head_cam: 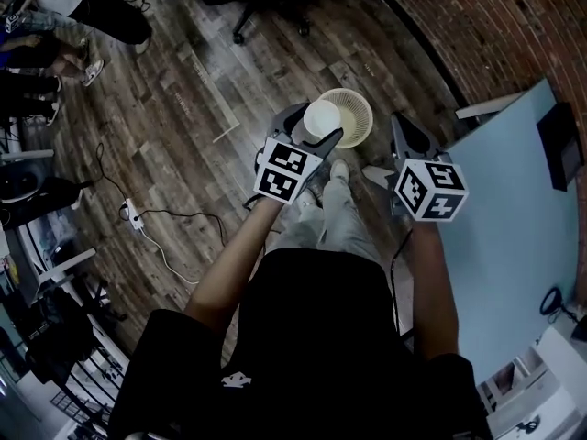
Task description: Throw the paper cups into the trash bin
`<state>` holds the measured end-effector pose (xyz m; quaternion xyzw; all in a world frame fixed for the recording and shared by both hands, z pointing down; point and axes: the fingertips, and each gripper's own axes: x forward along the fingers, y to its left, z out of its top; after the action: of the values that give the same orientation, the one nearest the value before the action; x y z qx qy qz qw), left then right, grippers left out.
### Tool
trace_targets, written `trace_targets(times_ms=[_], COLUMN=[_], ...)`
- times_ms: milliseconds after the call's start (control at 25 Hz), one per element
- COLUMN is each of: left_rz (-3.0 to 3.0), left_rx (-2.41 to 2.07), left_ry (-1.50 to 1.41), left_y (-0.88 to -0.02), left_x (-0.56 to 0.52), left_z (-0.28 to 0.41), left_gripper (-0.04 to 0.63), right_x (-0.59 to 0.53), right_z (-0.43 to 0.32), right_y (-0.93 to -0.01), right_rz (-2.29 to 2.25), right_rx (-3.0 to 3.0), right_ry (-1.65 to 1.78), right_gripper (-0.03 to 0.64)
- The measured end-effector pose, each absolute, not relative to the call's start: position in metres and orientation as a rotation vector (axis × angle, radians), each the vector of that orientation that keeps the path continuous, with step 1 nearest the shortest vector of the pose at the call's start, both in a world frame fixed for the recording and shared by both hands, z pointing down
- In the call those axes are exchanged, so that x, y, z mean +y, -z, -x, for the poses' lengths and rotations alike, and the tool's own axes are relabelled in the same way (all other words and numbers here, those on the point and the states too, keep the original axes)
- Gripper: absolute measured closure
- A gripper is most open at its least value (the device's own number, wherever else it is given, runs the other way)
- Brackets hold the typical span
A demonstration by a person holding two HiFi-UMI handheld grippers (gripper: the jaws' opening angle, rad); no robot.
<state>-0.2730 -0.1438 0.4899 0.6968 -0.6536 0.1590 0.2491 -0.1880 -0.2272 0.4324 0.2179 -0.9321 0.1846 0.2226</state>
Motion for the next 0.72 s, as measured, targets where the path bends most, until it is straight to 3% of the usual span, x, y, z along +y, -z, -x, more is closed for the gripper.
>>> trace_targets(times_ms=[720], left_rz=[-1.88], left_rx=[-1.672], left_ry=[-0.5], left_y=[-0.538], left_x=[-0.2], left_z=[0.279], left_gripper=[0.25], right_x=[-0.295], right_z=[0.207], right_y=[-0.509], right_rz=[-0.603], right_rx=[-2.466], right_ry=[-0.679], right_gripper=[0.617])
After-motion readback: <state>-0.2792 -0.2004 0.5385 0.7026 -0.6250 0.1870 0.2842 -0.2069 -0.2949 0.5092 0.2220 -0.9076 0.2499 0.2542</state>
